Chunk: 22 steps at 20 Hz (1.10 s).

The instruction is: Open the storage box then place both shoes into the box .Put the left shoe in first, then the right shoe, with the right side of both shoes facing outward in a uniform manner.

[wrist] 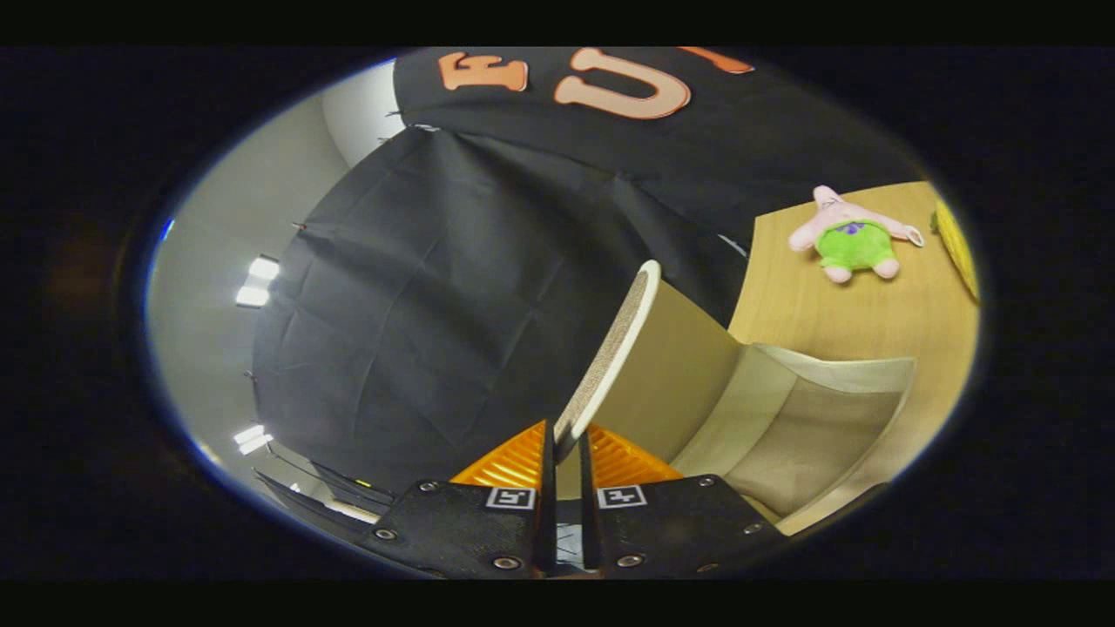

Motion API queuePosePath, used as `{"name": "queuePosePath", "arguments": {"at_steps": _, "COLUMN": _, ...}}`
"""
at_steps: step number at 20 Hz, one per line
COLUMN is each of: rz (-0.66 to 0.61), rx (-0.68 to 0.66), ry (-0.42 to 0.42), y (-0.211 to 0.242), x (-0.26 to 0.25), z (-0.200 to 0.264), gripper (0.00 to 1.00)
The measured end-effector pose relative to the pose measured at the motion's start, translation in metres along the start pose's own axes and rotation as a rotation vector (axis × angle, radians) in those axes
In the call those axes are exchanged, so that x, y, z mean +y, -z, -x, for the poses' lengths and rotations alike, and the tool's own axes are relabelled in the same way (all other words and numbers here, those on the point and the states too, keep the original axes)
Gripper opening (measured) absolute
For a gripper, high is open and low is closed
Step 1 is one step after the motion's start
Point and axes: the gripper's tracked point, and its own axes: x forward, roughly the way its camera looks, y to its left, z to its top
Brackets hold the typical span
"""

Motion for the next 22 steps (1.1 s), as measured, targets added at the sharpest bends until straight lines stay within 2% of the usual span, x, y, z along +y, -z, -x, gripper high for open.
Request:
{"name": "queuePosePath", "arguments": {"at_steps": 7, "rz": -0.02, "rx": 0.079, "ry": 0.059, "y": 0.019, "x": -0.001, "z": -0.085, "gripper": 0.13}}
{"name": "queuePosePath", "arguments": {"at_steps": 11, "rz": -0.067, "rx": 0.078, "ry": 0.101, "y": 0.024, "x": -0.01, "z": -0.111, "gripper": 0.14}}
{"name": "queuePosePath", "arguments": {"at_steps": 16, "rz": -0.14, "rx": 0.066, "ry": 0.172, "y": 0.027, "x": -0.041, "z": -0.116, "gripper": 0.14}}
{"name": "queuePosePath", "arguments": {"at_steps": 21, "rz": -0.114, "rx": 0.107, "ry": 0.346, "y": 0.038, "x": -0.103, "z": -0.09, "gripper": 0.11}}
{"name": "queuePosePath", "arguments": {"at_steps": 22, "rz": -0.12, "rx": 0.112, "ry": 0.354, "y": 0.041, "x": -0.109, "z": -0.082, "gripper": 0.14}}
